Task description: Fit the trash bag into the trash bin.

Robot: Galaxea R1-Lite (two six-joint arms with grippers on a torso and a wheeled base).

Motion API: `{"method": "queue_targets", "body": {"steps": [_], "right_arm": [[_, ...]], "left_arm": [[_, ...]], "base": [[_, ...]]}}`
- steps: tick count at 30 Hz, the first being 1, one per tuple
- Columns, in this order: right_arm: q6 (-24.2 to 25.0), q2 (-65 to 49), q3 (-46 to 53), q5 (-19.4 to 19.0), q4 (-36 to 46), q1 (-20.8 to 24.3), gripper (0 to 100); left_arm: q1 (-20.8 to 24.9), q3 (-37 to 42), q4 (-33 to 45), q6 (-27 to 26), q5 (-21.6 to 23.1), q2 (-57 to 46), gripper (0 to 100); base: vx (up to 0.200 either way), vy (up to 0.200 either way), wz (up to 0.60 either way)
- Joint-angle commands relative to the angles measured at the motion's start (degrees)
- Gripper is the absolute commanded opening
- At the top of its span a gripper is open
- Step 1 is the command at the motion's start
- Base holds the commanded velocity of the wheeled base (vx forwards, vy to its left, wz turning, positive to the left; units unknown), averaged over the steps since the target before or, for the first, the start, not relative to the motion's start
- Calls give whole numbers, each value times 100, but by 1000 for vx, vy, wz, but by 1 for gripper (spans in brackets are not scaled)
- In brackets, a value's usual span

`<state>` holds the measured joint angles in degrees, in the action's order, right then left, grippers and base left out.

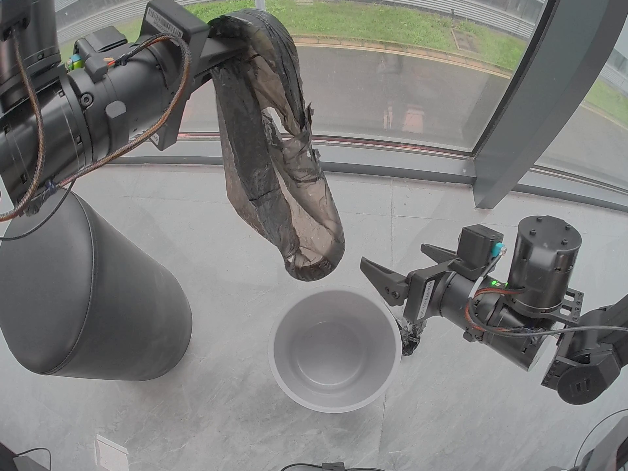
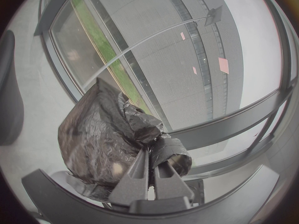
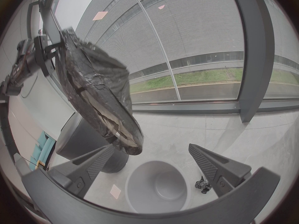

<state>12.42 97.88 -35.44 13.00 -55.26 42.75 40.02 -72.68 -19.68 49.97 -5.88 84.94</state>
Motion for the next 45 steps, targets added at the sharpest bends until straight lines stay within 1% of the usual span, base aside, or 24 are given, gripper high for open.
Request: {"method": "queue_targets", "body": {"steps": [1, 3, 5, 6, 7, 8, 10, 14, 25, 29, 36, 42, 45], "right_arm": [[-3, 548, -271, 10, -29, 119, 100], [23, 785, -499, 54, -29, 128, 100], [15, 1005, -710, 230, -29, 172, 100], [15, 1058, -754, 283, -29, 190, 100], [-3, 1234, -912, 476, -29, 269, 100], [-12, 1348, -991, 590, -29, 313, 100], [-29, 1445, -1088, 678, -29, 374, 100], [-29, 1524, -1158, 678, -29, 471, 100], [-29, 1647, -1273, 687, -20, 453, 100], [-29, 1612, -1167, 704, 24, 673, 100], [-3, 1638, -930, 704, -29, 743, 100], [-56, 1664, -1185, 687, 50, 629, 100], [-293, 1752, -1352, 678, 42, 506, 100]], "left_arm": [[243, -36, 8, 233, 236, -48, 0], [278, -9, 16, 452, 412, -110, 0], [287, 8, 25, 619, 447, -127, 0], [287, 17, 25, 628, 447, -127, 0], [287, 35, 25, 637, 447, -136, 0], [287, 35, 25, 637, 447, -136, 0], [287, 35, 34, 637, 447, -154, 0], [322, 17, 157, 628, 465, -224, 0], [454, 43, 175, 637, 482, -294, 0], [445, 43, 175, 637, 482, -277, 0], [428, 35, 175, 637, 482, -259, 0], [463, 184, 183, 628, 491, -382, 0], [507, 298, 175, 637, 605, -470, 0]], "base": [[0, 0, 0], [0, 0, 0], [0, 0, 0], [0, 0, 0], [0, 0, 0], [0, 0, 0], [0, 0, 0], [0, 0, 0], [0, 0, 0], [0, 0, 0], [0, 0, 0], [0, 0, 0], [0, 0, 0]]}}
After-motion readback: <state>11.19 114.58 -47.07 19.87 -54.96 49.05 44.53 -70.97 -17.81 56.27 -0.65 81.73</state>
